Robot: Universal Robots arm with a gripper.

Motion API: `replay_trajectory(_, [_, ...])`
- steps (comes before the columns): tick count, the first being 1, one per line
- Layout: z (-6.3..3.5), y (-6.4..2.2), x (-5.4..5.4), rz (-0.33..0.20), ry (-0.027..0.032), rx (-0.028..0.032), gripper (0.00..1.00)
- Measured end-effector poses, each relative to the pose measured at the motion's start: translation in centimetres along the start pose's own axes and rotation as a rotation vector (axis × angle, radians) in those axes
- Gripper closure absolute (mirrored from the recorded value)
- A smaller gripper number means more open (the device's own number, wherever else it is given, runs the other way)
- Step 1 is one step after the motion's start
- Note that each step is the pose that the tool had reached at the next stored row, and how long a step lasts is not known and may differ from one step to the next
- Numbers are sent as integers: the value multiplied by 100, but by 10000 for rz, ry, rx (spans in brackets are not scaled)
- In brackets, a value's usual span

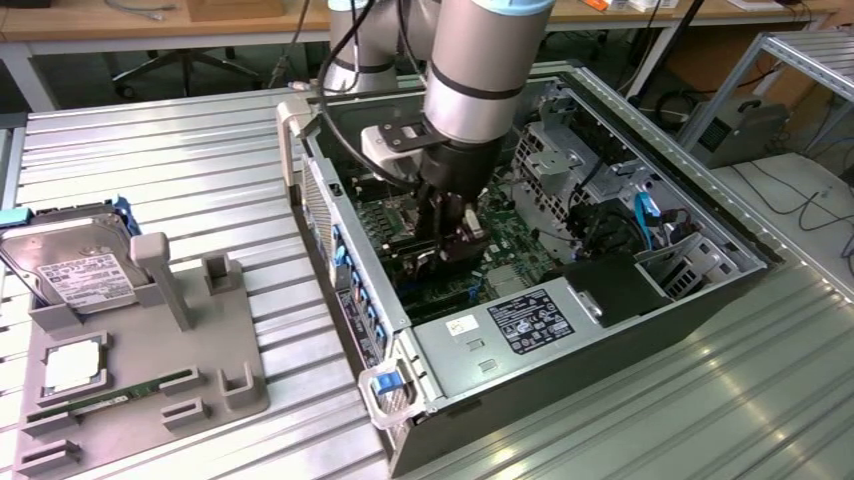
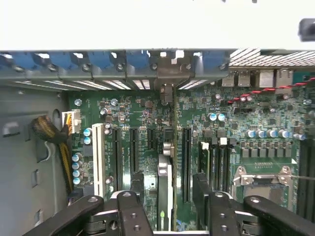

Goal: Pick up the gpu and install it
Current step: 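Insert the gpu into the slot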

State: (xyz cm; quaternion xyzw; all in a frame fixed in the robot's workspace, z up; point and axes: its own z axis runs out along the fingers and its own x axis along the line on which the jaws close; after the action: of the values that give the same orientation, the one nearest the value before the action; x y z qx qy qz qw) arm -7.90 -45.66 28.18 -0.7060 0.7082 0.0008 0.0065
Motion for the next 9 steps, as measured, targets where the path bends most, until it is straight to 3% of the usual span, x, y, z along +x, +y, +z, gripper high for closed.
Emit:
replay_trajectory(4, [-200, -2, -2, 0, 0, 3, 48])
replay_trajectory(9, [-344, -3, -4, 0, -1, 6, 48])
